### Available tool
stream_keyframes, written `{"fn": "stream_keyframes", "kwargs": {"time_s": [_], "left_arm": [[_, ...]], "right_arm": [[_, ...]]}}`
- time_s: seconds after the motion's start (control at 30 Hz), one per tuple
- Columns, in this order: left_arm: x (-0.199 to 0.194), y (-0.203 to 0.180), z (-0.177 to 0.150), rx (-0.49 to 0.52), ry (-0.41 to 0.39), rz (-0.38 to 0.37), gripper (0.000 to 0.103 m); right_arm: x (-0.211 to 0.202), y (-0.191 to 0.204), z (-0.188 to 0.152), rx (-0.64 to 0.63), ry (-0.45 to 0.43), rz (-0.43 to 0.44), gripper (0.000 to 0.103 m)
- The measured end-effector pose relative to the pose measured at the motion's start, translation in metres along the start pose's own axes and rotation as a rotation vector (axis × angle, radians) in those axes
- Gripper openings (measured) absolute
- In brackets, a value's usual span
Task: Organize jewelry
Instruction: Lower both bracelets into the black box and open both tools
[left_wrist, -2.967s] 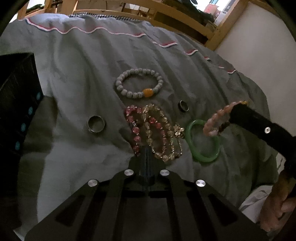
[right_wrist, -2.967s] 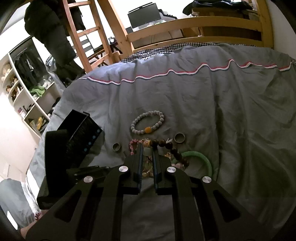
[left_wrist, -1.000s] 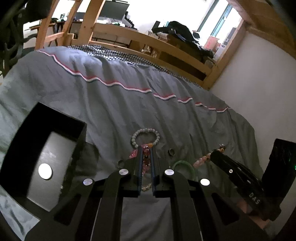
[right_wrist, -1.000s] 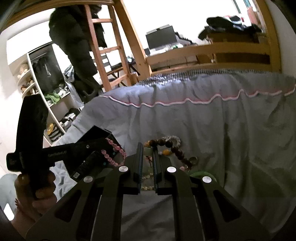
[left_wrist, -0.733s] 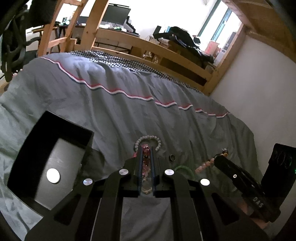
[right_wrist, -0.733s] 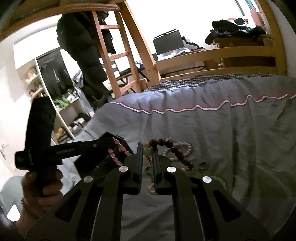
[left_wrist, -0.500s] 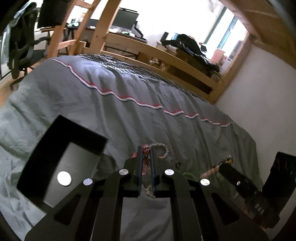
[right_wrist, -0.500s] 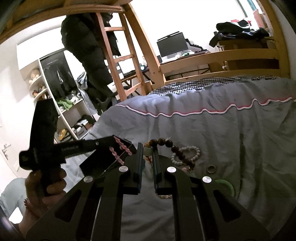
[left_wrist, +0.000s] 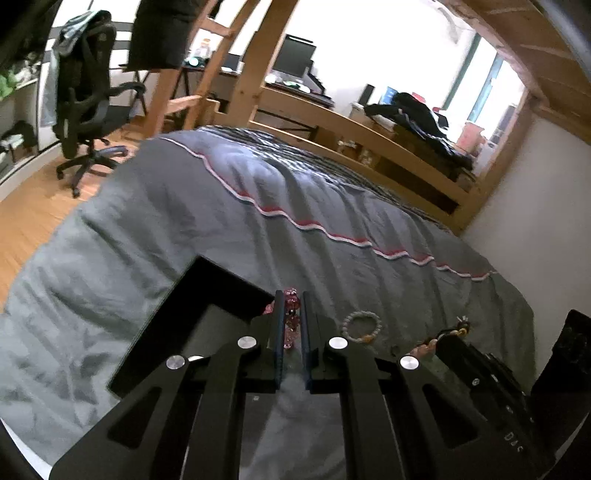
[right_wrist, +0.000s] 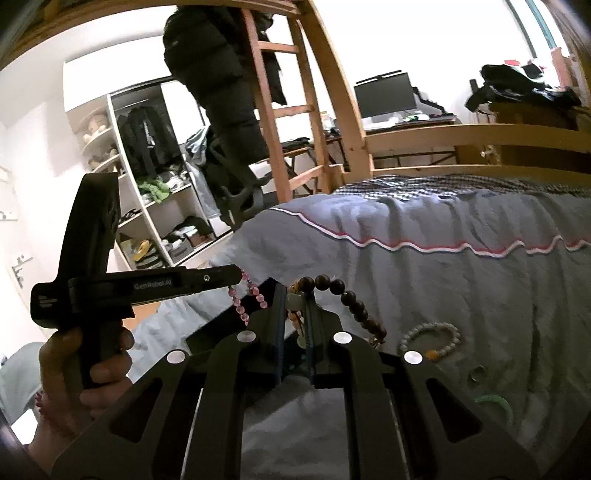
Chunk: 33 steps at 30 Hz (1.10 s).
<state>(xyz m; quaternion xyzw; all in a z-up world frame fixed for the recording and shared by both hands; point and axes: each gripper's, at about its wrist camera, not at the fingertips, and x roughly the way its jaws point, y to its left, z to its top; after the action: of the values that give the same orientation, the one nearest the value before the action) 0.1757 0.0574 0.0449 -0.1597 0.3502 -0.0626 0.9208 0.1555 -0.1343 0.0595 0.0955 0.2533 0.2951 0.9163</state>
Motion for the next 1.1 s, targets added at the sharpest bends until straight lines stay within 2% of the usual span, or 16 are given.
{"fn": "stream_keyframes", "kwargs": {"time_s": [0.33, 0.5, 0.77, 1.1], "left_arm": [[-0.010, 0.027, 0.011, -0.059, 0.014, 0.043, 0.007], [-0.010, 0.050, 0.013, -0.126, 0.034, 0.081, 0.007], [-0.011, 0.075, 0.013, -0.202, 0.046, 0.098, 0.007], [0.006, 0.078, 0.006, -0.225, 0.110, 0.094, 0.007]], "right_arm": [[0.031, 0.036, 0.005, -0.070, 0.028, 0.049, 0.010], [0.052, 0.054, 0.002, -0.090, 0.055, 0.078, 0.010], [0.088, 0.069, -0.019, -0.114, 0.145, 0.089, 0.010], [0.115, 0.074, -0.045, -0.142, 0.261, 0.100, 0.011]]}}
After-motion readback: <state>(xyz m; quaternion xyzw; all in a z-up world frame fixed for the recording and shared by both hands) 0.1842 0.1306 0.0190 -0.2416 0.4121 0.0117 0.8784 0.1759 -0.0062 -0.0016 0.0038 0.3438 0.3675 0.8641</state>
